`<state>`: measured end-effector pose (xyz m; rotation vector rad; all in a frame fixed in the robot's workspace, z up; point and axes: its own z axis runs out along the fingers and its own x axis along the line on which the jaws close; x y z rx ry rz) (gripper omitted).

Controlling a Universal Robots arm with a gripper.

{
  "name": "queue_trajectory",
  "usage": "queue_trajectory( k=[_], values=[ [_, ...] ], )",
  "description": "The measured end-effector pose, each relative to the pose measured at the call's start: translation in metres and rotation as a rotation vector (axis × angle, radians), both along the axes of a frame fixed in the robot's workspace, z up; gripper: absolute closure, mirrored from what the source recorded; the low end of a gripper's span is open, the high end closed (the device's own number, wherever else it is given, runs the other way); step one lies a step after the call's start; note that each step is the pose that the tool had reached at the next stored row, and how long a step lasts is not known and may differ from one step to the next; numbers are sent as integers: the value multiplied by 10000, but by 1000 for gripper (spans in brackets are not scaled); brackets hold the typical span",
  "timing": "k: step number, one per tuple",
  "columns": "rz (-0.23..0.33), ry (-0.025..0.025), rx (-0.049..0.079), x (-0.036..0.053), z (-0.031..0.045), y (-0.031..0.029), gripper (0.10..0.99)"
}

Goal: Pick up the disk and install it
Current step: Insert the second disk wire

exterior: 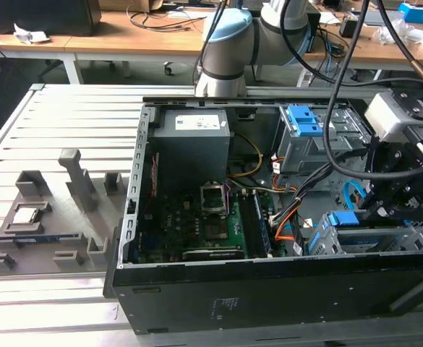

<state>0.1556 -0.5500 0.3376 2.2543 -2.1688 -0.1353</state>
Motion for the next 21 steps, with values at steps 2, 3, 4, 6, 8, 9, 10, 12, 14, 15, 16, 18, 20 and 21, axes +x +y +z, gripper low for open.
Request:
queue_trajectory(
  k=[2,3,4,6,8,9,10,12,14,15,16,18,20,21],
  values=[
    [0,0,-29,0,149,0,851],
    [1,0,-34,0,186,3,851],
    [1,0,-34,1,187,4,863],
    [2,17,46,14,187,6,980],
    [0,57,93,46,183,6,980],
    [-1,97,94,89,177,6,980],
    [0,130,95,133,169,6,980],
    [-1,235,96,265,137,7,980],
    [1,267,95,305,123,13,980],
    [-2,285,94,304,91,12,980],
    [0,294,94,305,66,12,980],
    [-1,304,88,305,34,12,980],
    [0,305,85,305,21,12,980],
    [0,305,87,305,18,12,980]
  ],
)
